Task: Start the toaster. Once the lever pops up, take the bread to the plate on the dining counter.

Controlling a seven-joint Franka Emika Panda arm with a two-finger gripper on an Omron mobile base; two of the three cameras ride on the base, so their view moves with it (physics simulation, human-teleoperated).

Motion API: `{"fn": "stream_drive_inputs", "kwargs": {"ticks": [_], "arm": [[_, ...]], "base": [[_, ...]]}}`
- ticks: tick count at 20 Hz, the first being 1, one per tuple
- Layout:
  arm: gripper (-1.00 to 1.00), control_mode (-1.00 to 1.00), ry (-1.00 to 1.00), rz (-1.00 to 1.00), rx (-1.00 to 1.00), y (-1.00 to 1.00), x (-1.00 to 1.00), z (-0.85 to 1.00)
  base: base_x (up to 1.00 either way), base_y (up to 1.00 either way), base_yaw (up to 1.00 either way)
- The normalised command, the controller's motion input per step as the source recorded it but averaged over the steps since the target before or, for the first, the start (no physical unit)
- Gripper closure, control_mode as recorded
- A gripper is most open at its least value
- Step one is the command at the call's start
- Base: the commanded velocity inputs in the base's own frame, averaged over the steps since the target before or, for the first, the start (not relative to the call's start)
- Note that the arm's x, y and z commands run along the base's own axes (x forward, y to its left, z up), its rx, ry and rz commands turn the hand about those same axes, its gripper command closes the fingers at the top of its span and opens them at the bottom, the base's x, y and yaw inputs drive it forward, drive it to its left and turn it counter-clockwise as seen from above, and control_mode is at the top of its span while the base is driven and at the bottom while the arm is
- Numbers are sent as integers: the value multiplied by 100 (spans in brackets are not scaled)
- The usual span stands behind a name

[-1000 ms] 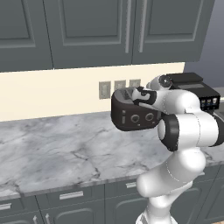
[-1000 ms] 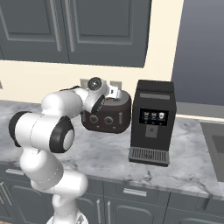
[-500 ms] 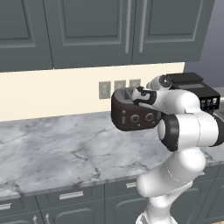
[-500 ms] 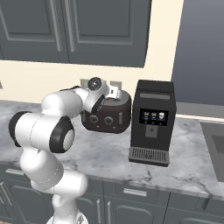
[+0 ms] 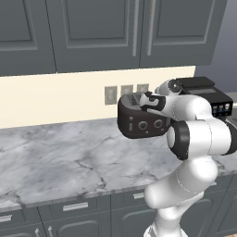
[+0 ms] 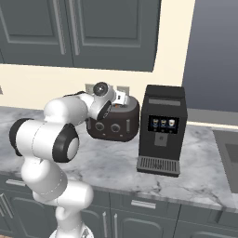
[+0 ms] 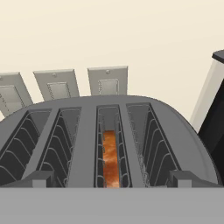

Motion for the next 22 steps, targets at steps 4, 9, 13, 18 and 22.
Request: {"fn": "stream_drive_inputs", "kwargs": {"ticks": [4,9,13,18,22], "arm": [[-100,-100,0,0,0,0,0,0],[-100,-100,0,0,0,0,0,0],[-100,-100,0,0,0,0,0,0],[-100,-100,0,0,0,0,0,0],[-100,-100,0,0,0,0,0,0]], "base": [[0,0,0],[0,0,0],[0,0,0],[0,0,0],[0,0,0]]}}
